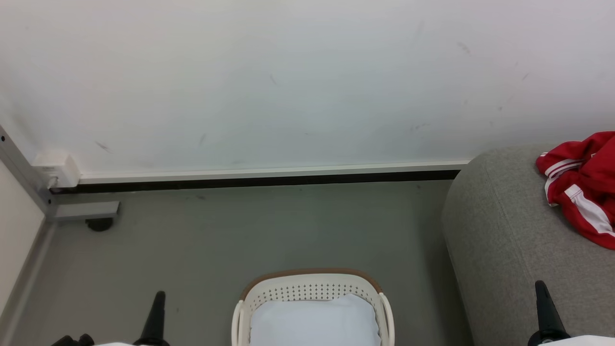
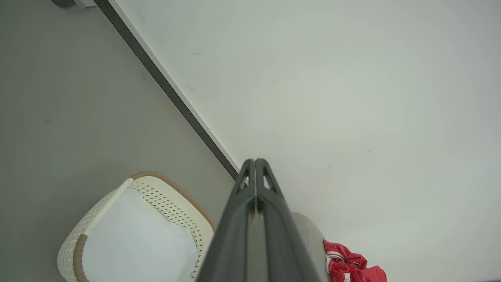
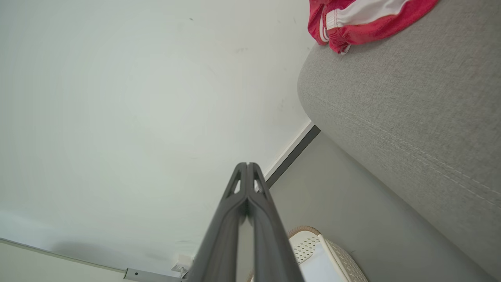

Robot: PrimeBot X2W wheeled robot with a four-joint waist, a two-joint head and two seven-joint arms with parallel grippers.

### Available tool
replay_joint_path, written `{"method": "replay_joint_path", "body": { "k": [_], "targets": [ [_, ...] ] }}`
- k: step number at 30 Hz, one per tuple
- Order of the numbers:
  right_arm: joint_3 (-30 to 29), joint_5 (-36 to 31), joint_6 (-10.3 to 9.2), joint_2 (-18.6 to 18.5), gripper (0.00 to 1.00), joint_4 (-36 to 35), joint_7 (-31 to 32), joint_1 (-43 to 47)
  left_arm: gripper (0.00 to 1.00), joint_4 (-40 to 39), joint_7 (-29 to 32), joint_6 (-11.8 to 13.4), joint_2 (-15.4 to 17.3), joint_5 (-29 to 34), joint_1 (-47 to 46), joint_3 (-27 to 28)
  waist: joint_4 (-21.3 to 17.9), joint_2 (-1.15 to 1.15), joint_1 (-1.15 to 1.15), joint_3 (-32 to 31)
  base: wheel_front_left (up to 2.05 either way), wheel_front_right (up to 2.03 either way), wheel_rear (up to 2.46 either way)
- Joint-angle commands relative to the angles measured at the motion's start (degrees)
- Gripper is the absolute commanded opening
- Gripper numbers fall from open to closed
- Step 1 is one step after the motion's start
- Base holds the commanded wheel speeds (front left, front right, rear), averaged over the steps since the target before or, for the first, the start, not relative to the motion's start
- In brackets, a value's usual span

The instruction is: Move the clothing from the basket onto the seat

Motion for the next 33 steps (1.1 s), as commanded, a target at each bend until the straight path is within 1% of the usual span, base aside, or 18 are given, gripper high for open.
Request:
{"method": "replay_joint_path", "body": {
  "k": [1,18,33],
  "targets": [
    [-0.3,1.8,-0.05,-0.6,0.0,-0.7,0.4,-1.4,0.0,-0.6,0.4,-0.5,0.1,-2.0,-1.2,0.5,0.0,0.0,0.0,0.0,0.0,0.0,0.0],
    [-1.2,11.3,-0.07,-0.7,0.0,-1.5,2.9,-2.3,0.0,-0.9,2.9,-1.1,-0.2,-11.0,-2.6,1.8,0.4,0.0,0.0,0.5,0.0,0.0,0.0],
    [-1.8,18.0,-0.09,-0.7,0.0,-2.1,4.8,-2.8,0.0,-1.0,4.8,-1.5,-0.5,-17.5,-3.6,2.7,0.7,0.0,0.0,0.9,0.0,0.0,0.0]
  ]
}}
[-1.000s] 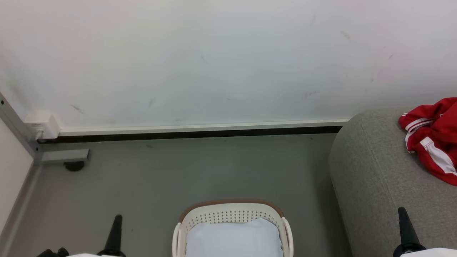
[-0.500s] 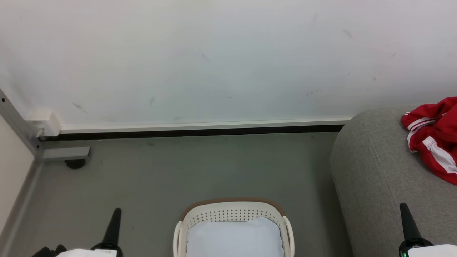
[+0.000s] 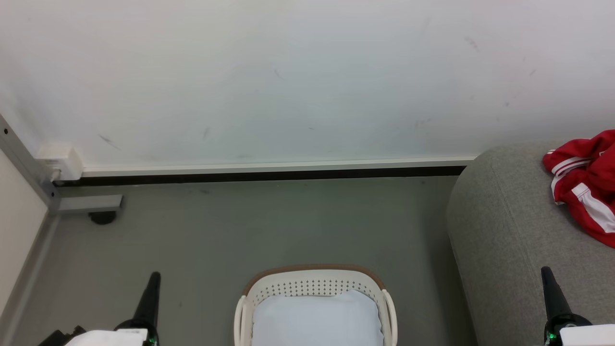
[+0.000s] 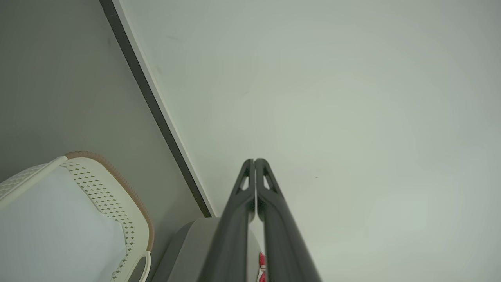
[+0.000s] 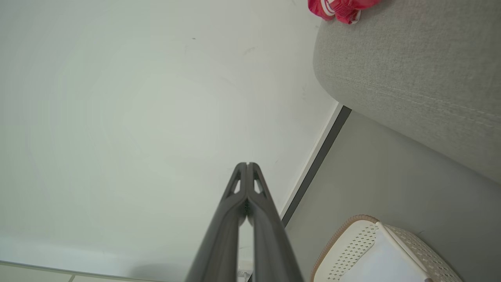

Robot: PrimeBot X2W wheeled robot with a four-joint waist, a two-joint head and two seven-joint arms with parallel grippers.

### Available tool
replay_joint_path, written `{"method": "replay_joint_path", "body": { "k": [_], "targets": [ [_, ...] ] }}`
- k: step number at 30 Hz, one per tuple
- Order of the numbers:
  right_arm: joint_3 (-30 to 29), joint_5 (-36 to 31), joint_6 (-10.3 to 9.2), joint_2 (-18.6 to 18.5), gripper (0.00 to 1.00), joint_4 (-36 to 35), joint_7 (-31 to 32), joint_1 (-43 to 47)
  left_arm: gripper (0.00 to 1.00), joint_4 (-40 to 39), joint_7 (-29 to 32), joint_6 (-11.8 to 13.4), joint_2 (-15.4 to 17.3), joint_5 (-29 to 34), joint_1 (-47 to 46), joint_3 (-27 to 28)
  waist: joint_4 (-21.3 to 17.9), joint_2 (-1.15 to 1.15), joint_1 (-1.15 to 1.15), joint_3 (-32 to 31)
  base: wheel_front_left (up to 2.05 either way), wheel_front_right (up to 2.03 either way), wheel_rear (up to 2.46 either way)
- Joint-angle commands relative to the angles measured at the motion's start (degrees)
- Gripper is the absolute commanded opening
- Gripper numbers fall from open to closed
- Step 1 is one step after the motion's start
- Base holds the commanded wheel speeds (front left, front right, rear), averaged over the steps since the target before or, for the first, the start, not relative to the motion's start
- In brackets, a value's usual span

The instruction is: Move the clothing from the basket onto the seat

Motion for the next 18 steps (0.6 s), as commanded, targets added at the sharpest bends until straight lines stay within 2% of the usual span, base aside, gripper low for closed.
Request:
{"method": "replay_joint_path", "body": {
  "k": [1,18],
  "targets": [
    [-0.2,1.3,-0.09,-0.5,0.0,-0.5,0.3,-1.0,0.0,-0.4,0.4,-0.3,0.1,-1.0,-0.9,0.3,0.0,0.0,0.0,0.0,0.0,0.0,0.0],
    [-0.9,8.6,-0.11,-0.6,0.0,-1.1,2.3,-1.6,0.0,-0.6,2.3,-0.8,-0.1,-7.9,-1.9,1.4,0.4,0.0,0.0,0.5,0.0,0.0,0.0]
  ]
}}
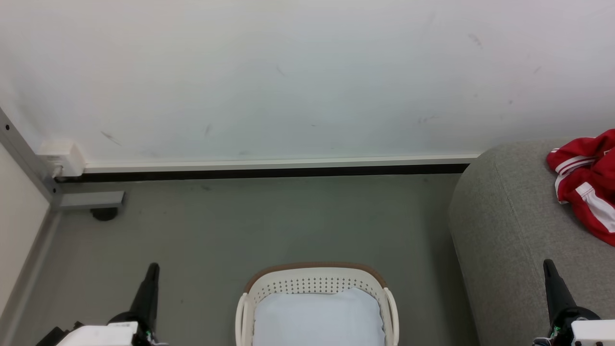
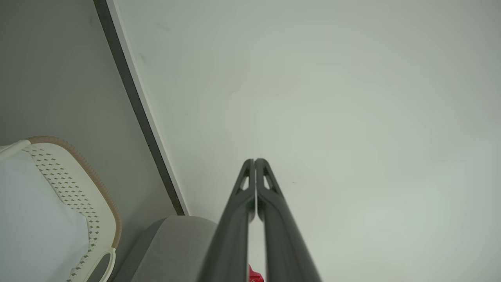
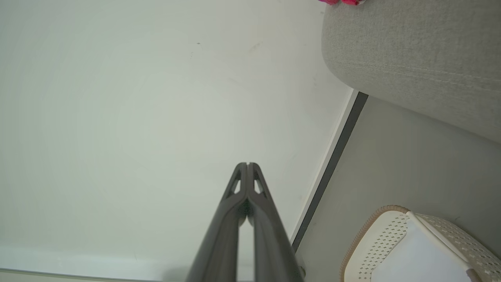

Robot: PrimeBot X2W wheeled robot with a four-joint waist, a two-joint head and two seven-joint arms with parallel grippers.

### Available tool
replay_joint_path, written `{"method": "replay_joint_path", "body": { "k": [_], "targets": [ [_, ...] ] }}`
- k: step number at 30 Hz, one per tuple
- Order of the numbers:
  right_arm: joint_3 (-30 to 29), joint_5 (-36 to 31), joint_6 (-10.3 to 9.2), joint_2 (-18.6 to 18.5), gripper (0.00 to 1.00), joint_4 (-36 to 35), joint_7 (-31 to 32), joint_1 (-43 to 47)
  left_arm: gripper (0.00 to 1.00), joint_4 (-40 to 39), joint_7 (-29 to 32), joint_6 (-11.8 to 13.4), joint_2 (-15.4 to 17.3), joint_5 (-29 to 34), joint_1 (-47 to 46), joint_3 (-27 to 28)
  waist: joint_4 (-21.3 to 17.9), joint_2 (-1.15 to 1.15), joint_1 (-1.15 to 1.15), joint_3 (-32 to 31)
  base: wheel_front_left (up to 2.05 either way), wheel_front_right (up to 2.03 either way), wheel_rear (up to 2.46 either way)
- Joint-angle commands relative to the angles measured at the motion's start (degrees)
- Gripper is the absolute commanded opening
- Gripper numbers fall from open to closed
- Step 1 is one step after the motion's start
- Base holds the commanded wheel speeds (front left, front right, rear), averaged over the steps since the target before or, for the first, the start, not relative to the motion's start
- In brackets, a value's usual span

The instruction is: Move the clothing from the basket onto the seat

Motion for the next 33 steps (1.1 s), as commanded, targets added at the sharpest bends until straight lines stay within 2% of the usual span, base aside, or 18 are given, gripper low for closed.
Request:
{"method": "replay_joint_path", "body": {
  "k": [1,11,33],
  "targets": [
    [-0.3,1.4,-0.11,-0.5,0.0,-0.4,0.4,-0.7,0.0,-0.3,0.2,-0.3,0.1,-1.1,-0.7,0.4,0.0,0.0,0.0,0.0,0.0,0.0,0.0],
    [-0.7,5.5,-0.12,-0.5,0.0,-0.8,1.4,-1.2,0.0,-0.4,1.4,-0.6,0.0,-5.2,-1.3,0.9,0.2,0.0,0.0,0.3,0.0,0.0,0.0],
    [-0.7,5.4,-0.12,-0.5,0.0,-0.7,1.5,-1.1,0.0,-0.4,1.4,-0.6,0.0,-5.3,-1.3,0.9,0.3,0.0,0.0,0.4,0.0,0.0,0.0]
  ]
}}
